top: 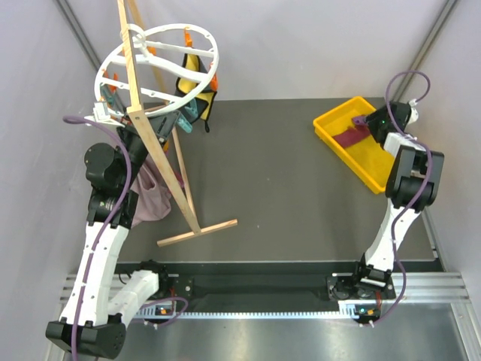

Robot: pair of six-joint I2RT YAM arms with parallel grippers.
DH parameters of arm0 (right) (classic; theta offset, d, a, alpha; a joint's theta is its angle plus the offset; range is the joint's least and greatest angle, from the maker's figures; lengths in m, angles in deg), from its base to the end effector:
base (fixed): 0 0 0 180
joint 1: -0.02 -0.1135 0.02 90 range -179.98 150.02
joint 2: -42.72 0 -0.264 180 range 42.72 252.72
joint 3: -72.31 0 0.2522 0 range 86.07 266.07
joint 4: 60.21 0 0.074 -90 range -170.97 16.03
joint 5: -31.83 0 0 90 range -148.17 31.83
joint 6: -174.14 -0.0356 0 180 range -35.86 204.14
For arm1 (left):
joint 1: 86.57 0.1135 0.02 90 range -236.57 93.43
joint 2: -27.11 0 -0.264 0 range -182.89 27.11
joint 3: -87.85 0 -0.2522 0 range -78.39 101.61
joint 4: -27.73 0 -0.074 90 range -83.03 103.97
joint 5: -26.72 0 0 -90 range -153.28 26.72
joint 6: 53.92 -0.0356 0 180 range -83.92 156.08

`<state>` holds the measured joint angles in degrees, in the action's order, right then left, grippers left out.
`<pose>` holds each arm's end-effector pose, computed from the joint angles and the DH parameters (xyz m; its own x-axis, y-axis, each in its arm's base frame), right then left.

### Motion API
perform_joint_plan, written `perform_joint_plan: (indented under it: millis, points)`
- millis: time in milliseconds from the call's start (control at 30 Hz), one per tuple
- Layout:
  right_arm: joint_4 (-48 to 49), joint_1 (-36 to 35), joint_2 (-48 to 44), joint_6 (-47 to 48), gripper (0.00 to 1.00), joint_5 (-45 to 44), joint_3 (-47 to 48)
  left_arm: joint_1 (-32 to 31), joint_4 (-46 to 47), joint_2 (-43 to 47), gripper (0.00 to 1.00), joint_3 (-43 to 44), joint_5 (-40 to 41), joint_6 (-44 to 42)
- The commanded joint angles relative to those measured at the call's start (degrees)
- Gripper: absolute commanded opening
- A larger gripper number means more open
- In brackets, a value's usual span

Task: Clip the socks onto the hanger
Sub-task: Pick up the sock from the bin.

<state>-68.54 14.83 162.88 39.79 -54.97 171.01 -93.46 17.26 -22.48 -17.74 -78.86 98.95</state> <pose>0.4669 -0.1214 0.1951 -0.1978 0.7742 -0.6012 0.4848 0.6103 0.6265 0.1802 -0.0314 0.4472 -0.2205 -0.8369 -0.5010 0.3895 0.3954 -0.8319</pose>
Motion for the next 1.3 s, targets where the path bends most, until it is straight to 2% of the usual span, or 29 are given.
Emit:
perform_joint_plan:
  millis: [0,200,433,500,533,600,633,700,733,800,967,1267]
  points:
    - [4.6,1.0,2.1,-8.2,0.61,1.5,3.4,-0.4,0.4,1.0,0.0,-0.2,-3.3,-0.6]
    - [4.5,1.5,7.7,-13.0,0.6,4.0,7.5,-0.4,0.4,0.8,0.0,-0.3,-3.2,-0.6]
    - [4.5,1.5,13.3,-14.9,0.53,5.1,12.0,-0.4,0.1,0.7,0.0,-0.5,-3.0,-1.1]
    - [4.2,1.5,14.0,-15.0,0.47,5.5,13.4,-0.4,0.2,0.6,0.0,-0.6,-2.9,-1.2]
    - [4.1,1.5,14.4,-14.8,0.39,5.5,13.8,-0.4,0.2,0.5,0.0,-0.6,-2.8,-1.2]
    - [4.0,1.5,14.7,-14.4,0.31,5.8,14.7,-0.4,0.1,0.5,0.0,-0.7,-2.7,-1.2]
    - [3.9,1.5,14.6,-13.9,0.24,5.8,15.0,-0.4,0.1,0.5,0.0,-0.6,-2.8,-1.3]
    - [3.0,1.5,14.3,-13.0,0.15,5.9,15.6,-0.4,0.0,0.5,0.0,-0.8,-2.6,-1.3]
    - [3.0,1.6,13.8,-12.1,0.08,5.9,15.7,-0.4,0.0,0.6,0.0,-0.9,-2.6,-1.2]
    - [3.4,1.5,12.9,-11.2,0.02,6.5,15.0,-0.5,0.1,0.7,0.0,-1.1,-2.4,-0.9]
    - [6.2,1.6,5.4,-8.7,0.0,8.6,8.2,-0.4,-0.6,1.1,0.0,-1.1,-2.4,-0.9]
    - [16.2,1.6,-19.9,-7.0,0.0,15.2,-13.5,-0.4,-1.7,2.4,0.0,-1.7,-1.0,-0.6]
